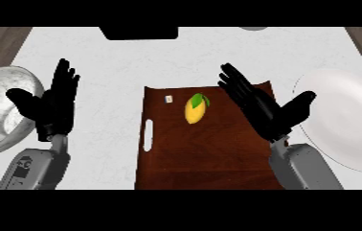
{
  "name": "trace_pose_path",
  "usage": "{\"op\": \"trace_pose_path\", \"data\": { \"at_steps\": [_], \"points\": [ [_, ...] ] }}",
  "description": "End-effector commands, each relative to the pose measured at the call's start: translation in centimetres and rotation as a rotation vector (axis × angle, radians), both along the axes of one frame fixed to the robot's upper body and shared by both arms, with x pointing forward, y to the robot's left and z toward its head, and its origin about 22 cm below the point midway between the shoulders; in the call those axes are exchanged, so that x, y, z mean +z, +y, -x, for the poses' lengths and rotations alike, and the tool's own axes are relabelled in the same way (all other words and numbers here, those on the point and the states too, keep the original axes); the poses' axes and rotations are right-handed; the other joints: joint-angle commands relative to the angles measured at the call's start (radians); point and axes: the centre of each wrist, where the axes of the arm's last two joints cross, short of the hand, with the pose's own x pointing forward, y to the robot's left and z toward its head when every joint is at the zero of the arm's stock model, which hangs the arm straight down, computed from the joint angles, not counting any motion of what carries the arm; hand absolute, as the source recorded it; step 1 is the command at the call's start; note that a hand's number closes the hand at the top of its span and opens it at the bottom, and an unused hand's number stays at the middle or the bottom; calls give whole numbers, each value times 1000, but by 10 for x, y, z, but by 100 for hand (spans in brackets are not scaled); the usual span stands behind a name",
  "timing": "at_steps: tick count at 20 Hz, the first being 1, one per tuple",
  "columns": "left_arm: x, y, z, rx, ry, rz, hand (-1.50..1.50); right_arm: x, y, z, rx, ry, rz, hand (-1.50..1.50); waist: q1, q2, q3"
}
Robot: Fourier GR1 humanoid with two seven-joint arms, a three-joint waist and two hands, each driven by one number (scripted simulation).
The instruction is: Pick the lemon from the tray and place it in the plate
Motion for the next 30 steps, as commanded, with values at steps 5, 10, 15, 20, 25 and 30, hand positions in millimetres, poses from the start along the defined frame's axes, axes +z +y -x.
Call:
{"op": "trace_pose_path", "data": {
  "at_steps": [5, 10, 15, 20, 25, 30],
  "points": [
    [-42, -5, 20, -101, 193, -134, 0, 47, 67, -25, -165, -100, 215, 150, 18, -35, -28],
    [-52, -5, 26, -117, 262, -129, 0, 54, -18, -46, -186, -473, 1119, 150, 10, -62, -57],
    [-56, -8, 35, -156, 277, -113, 0, -14, 37, -8, -555, -262, 497, -150, -4, -32, -20],
    [-45, -12, 51, -164, 265, -112, 0, -56, 59, 17, -247, -389, 605, -150, 13, -36, -25],
    [-53, -8, 43, -161, 260, -116, 0, -21, 54, -18, -177, -410, 1004, -150, 12, -38, -27],
    [-59, -28, 45, -161, 272, -93, 0, 39, 66, -42, -145, -397, 1258, -150, 6, -40, -27]
  ]
}}
